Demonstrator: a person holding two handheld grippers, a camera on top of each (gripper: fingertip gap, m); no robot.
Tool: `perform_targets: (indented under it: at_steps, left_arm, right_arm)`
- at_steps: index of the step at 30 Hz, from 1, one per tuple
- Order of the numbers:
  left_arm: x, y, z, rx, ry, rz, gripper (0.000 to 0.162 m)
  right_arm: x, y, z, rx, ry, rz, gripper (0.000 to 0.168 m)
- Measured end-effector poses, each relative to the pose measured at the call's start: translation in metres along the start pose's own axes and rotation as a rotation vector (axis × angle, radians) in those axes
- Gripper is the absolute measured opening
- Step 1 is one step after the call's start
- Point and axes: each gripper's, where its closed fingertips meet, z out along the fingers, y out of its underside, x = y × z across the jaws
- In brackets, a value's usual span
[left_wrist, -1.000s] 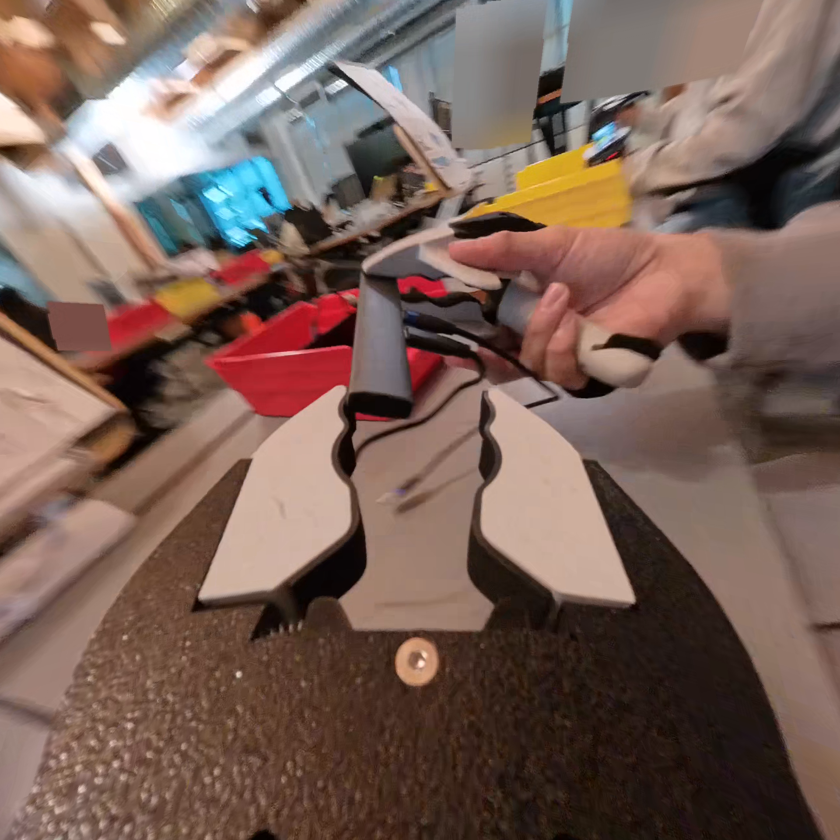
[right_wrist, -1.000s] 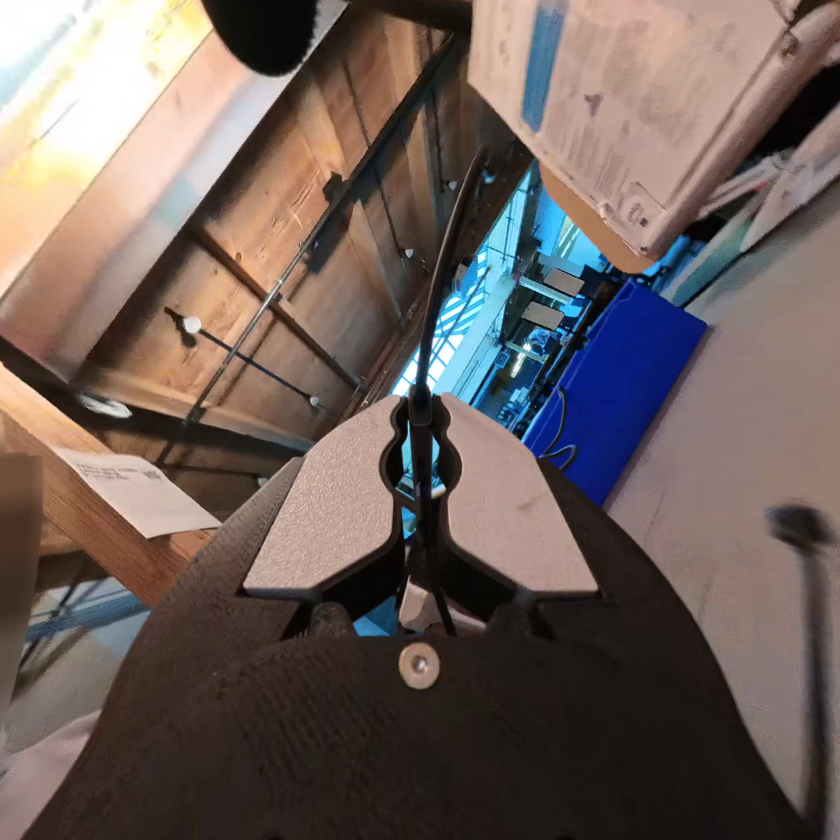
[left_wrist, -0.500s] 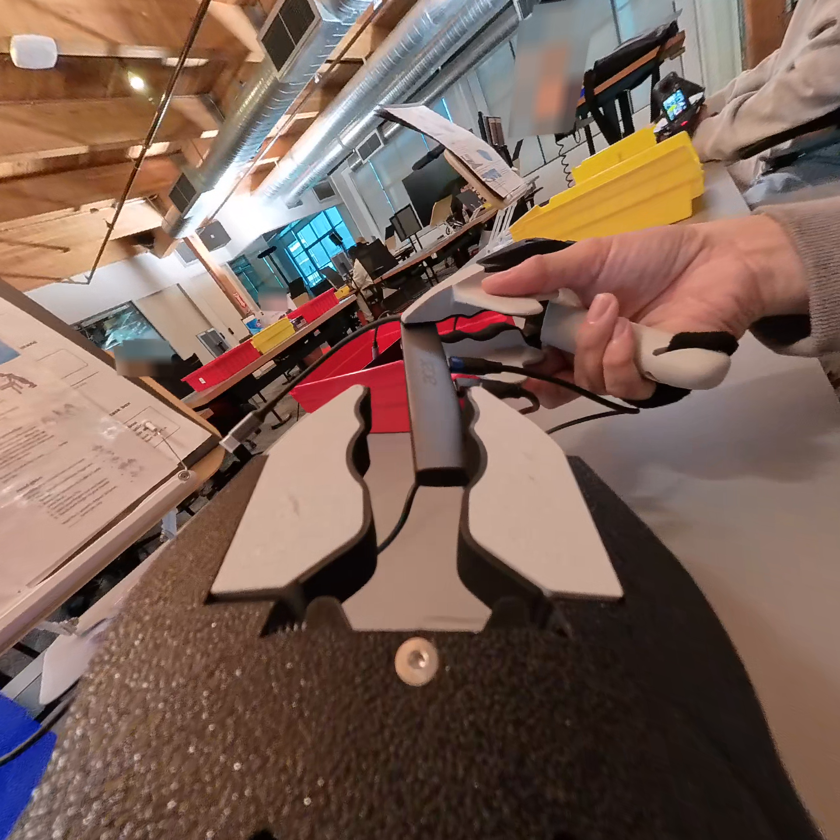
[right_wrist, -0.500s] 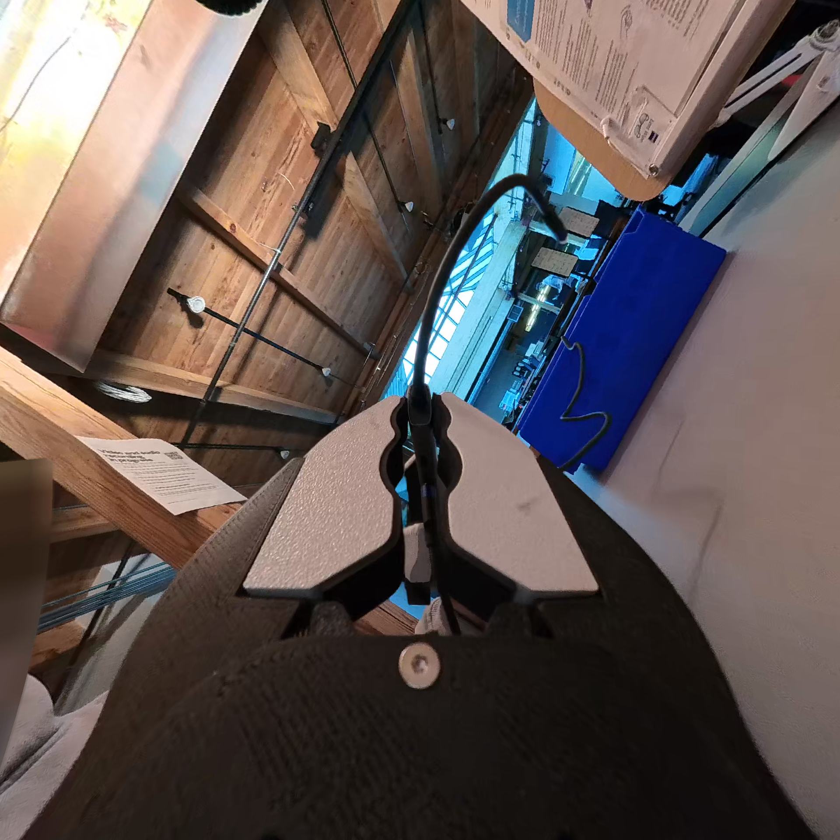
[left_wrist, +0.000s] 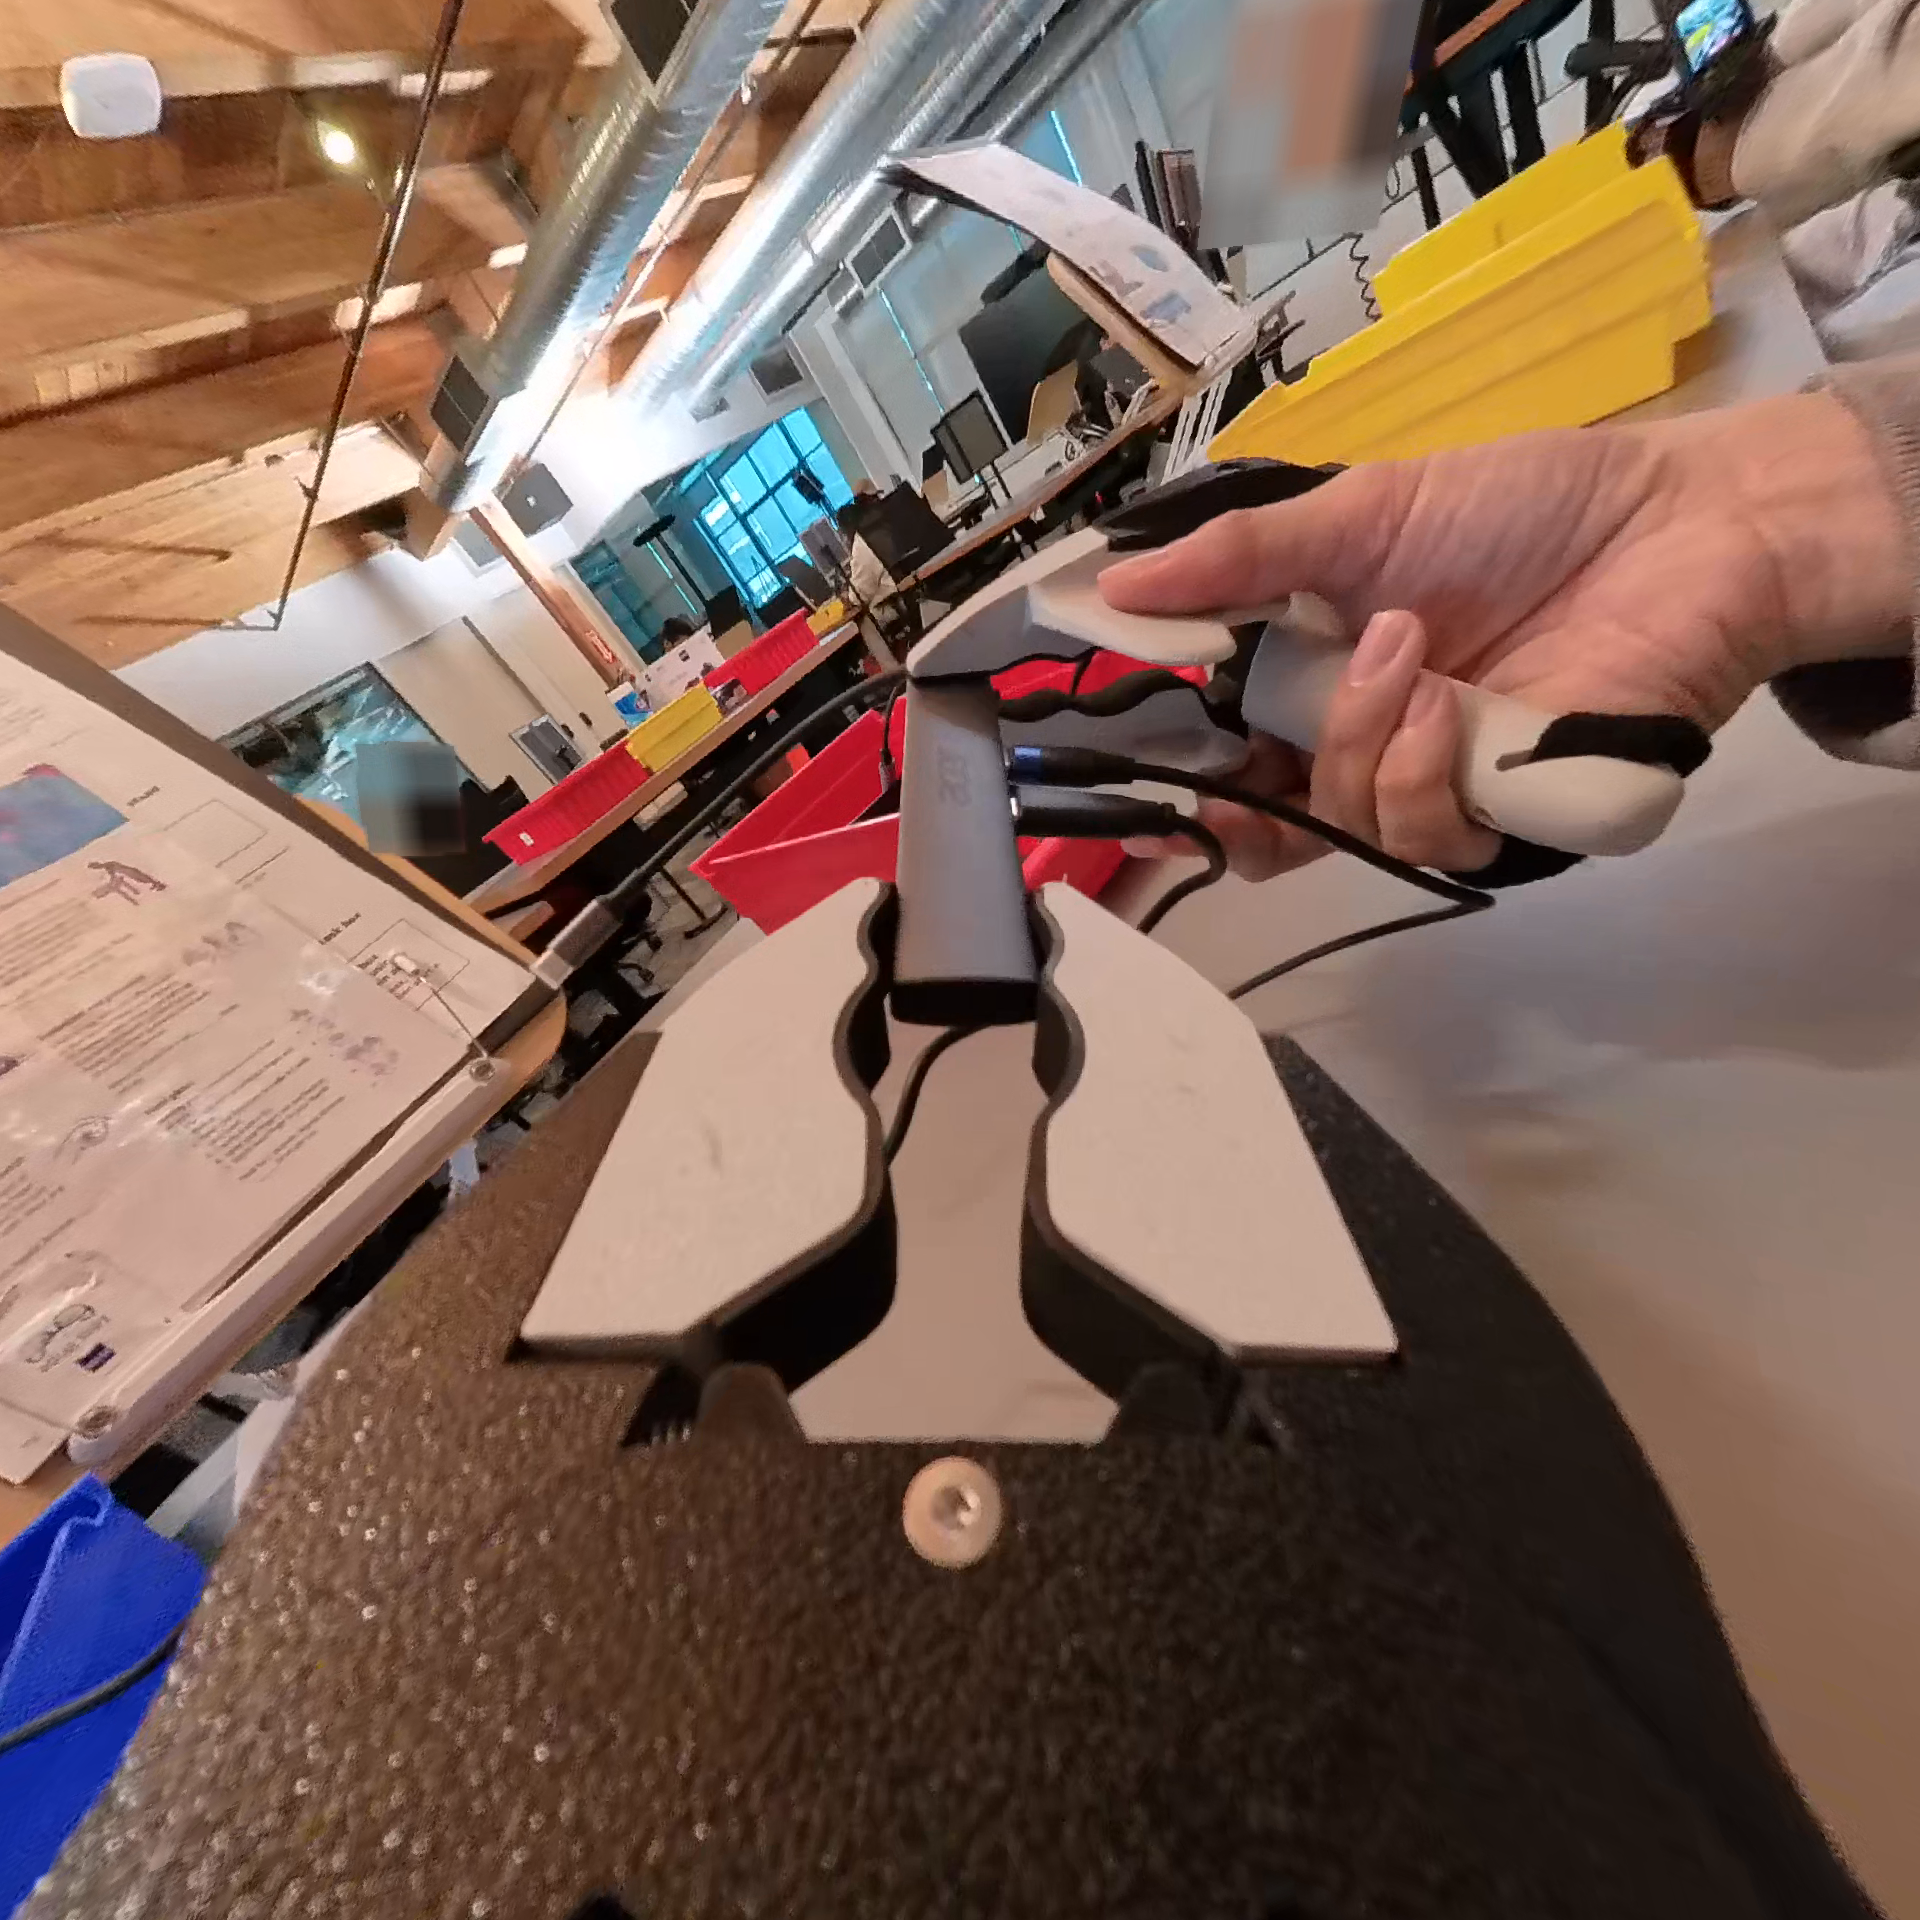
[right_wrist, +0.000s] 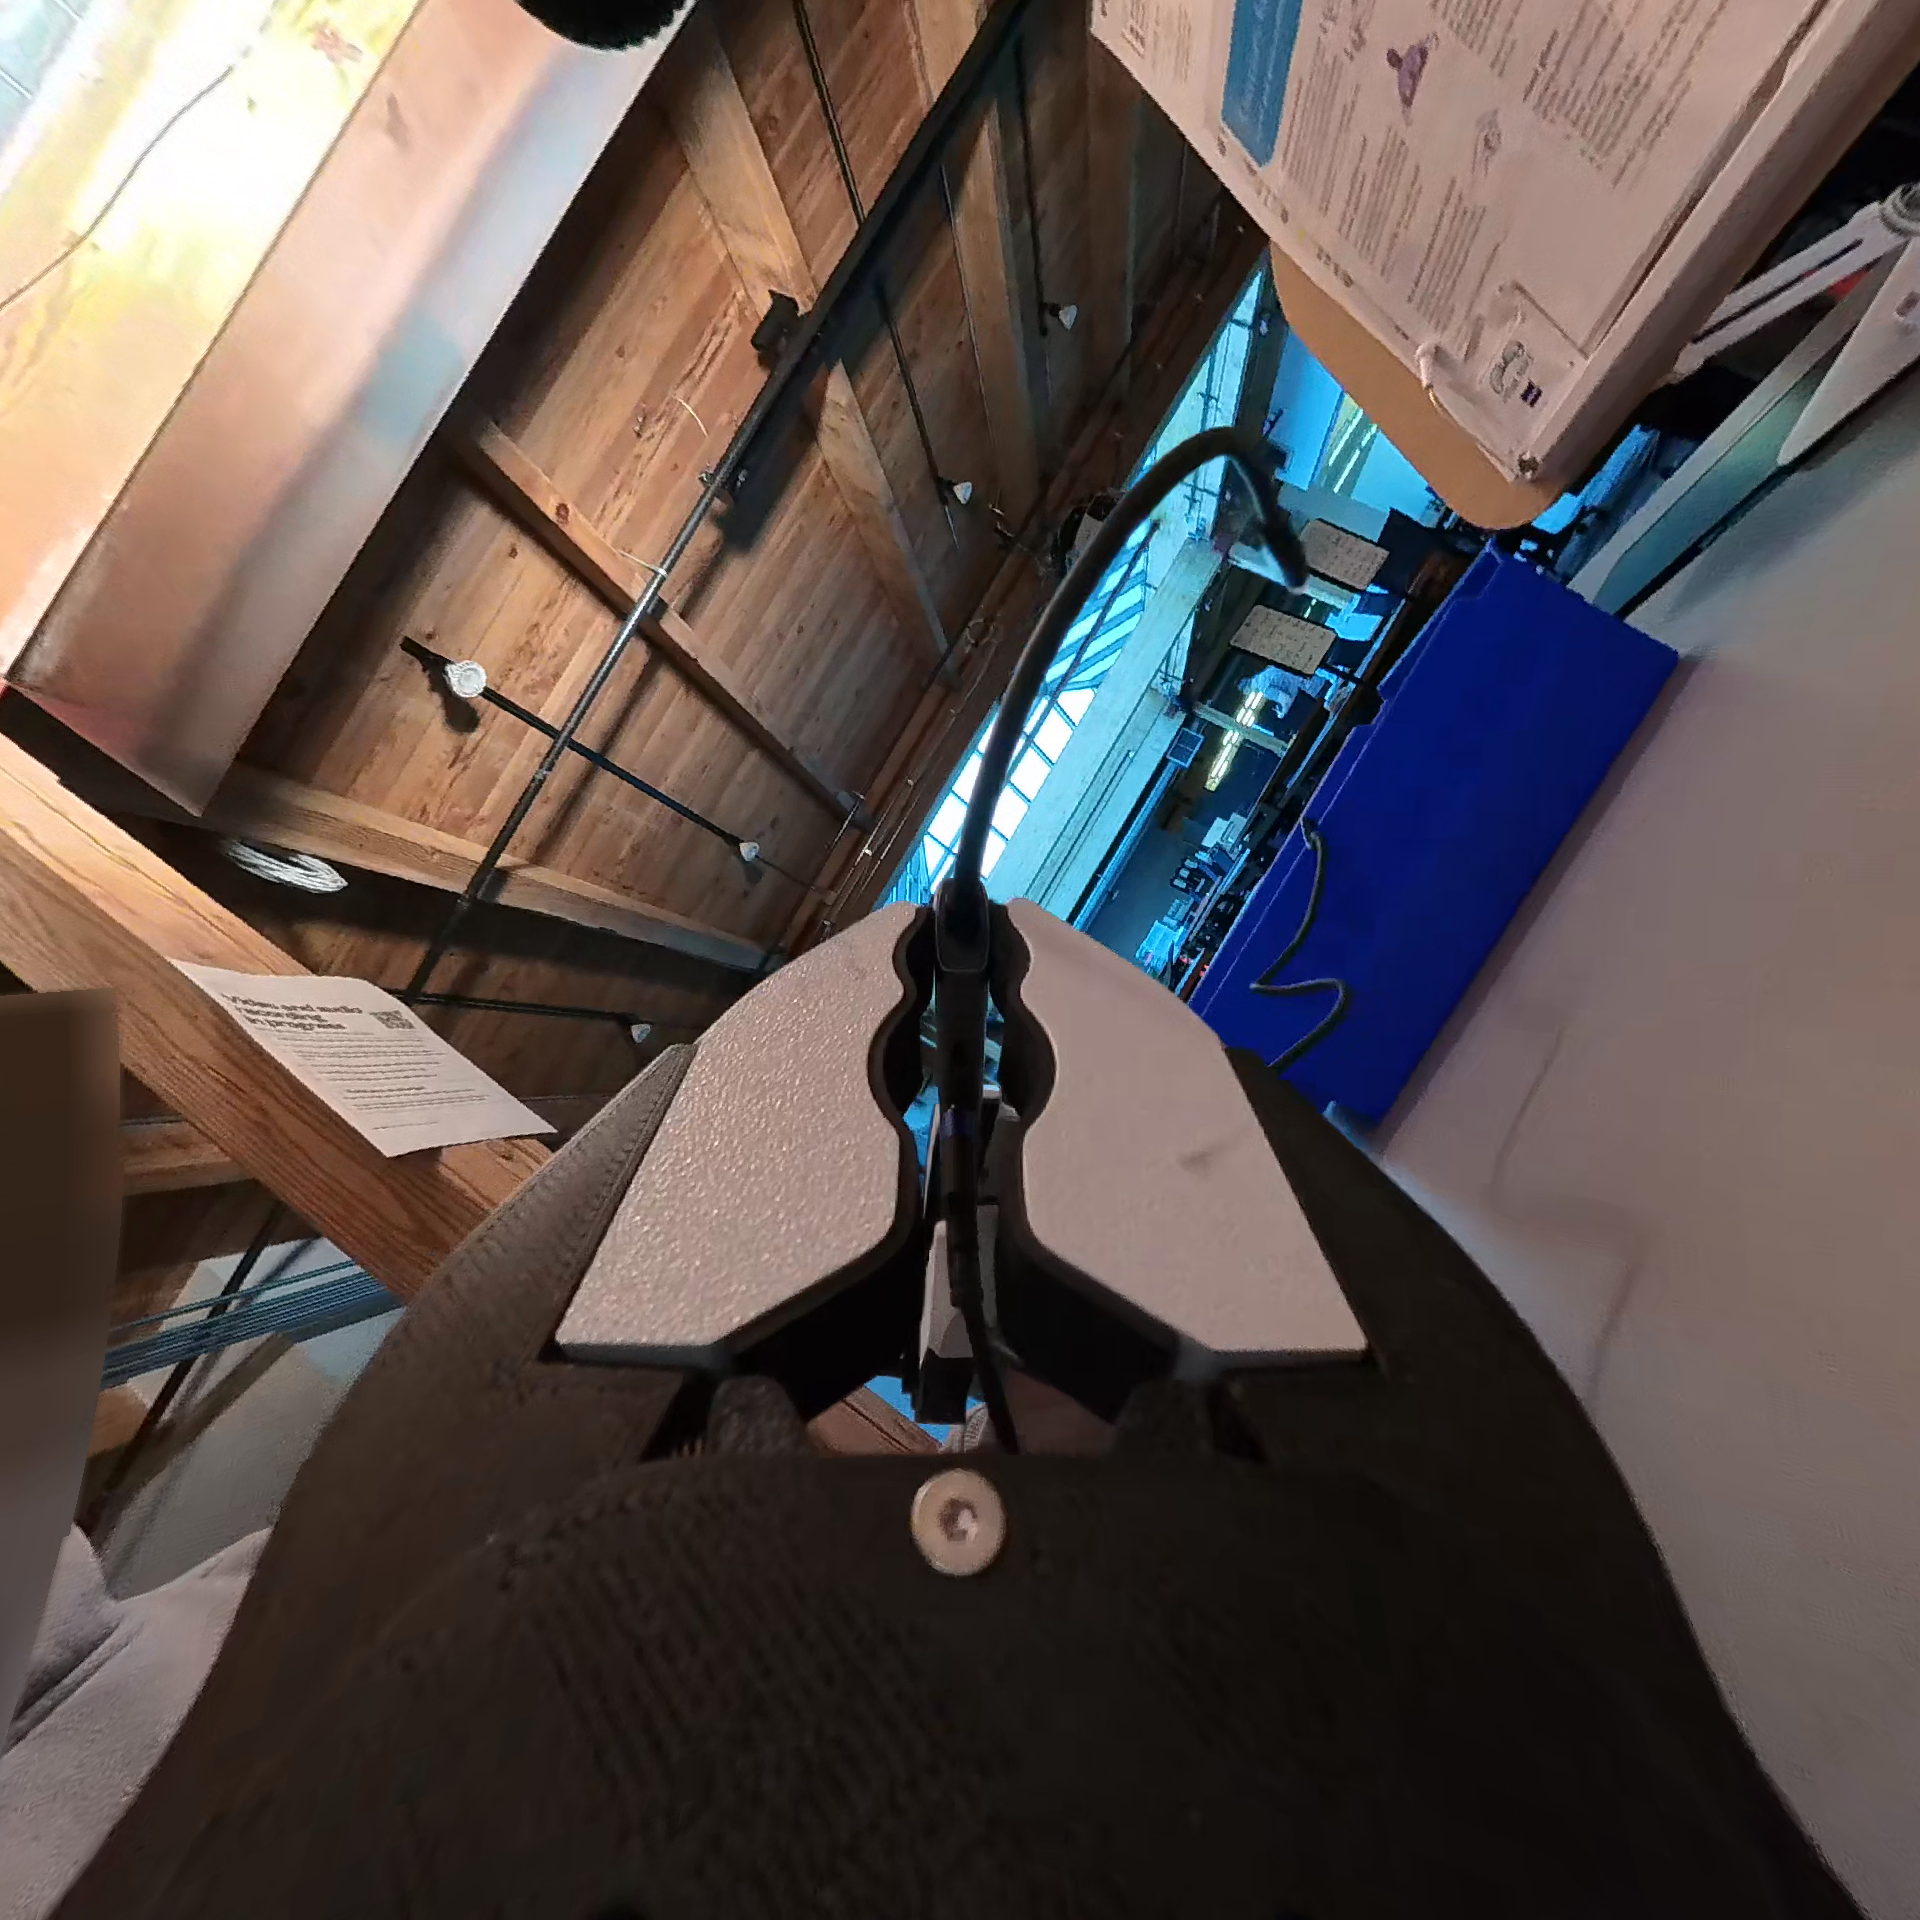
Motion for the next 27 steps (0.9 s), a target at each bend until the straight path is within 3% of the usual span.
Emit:
perform_targets:
  at_steps: [3,5,7,11,13,15,17,20,22,23,27]
  left_arm:
    - [0.004,-0.007,0.0,0.05,0.051,-0.068,0.024]
    - [-0.002,-0.014,-0.008,0.095,0.087,-0.19,0.048]
    - [-0.034,-0.009,-0.022,0.114,-0.012,-0.311,0.051]
    - [-0.114,0.063,-0.059,-0.025,-0.433,-0.889,0.051]
    - [-0.118,0.101,-0.066,-0.128,-0.513,-1.073,0.058]
    - [-0.117,0.119,-0.058,-0.172,-0.514,-1.2,0.061]
    - [-0.124,0.12,-0.047,-0.114,-0.502,-1.298,0.046]
    - [-0.137,0.126,-0.035,-0.067,-0.51,-1.43,0.003]
    - [-0.147,0.125,-0.032,-0.069,-0.559,-1.381,0.003]
    - [-0.154,0.114,-0.032,-0.063,-0.587,-1.268,0.003]
    - [-0.157,0.028,-0.013,-0.064,-0.571,-0.477,0.003]
  right_arm:
    - [-0.012,-0.001,-0.001,-0.029,-0.038,-0.037,0.01]
    - [-0.022,-0.007,-0.003,-0.025,-0.045,-0.081,0.01]
    - [-0.029,-0.009,-0.006,-0.057,-0.045,-0.119,0.01]
    - [-0.038,-0.012,-0.008,-0.062,-0.07,-0.136,0.01]
    - [-0.039,-0.012,-0.007,-0.065,-0.079,-0.132,0.01]
    - [-0.037,-0.004,-0.005,-0.107,-0.075,-0.15,0.01]
    - [-0.037,0.001,-0.002,-0.122,-0.077,-0.157,0.01]
    - [-0.039,0.002,-0.002,-0.129,-0.079,-0.167,0.01]
    - [-0.04,-0.003,-0.005,-0.118,-0.069,-0.192,0.01]
    - [-0.041,-0.005,-0.007,-0.122,-0.067,-0.203,0.01]
    - [-0.043,-0.012,-0.013,-0.121,-0.068,-0.223,0.009]
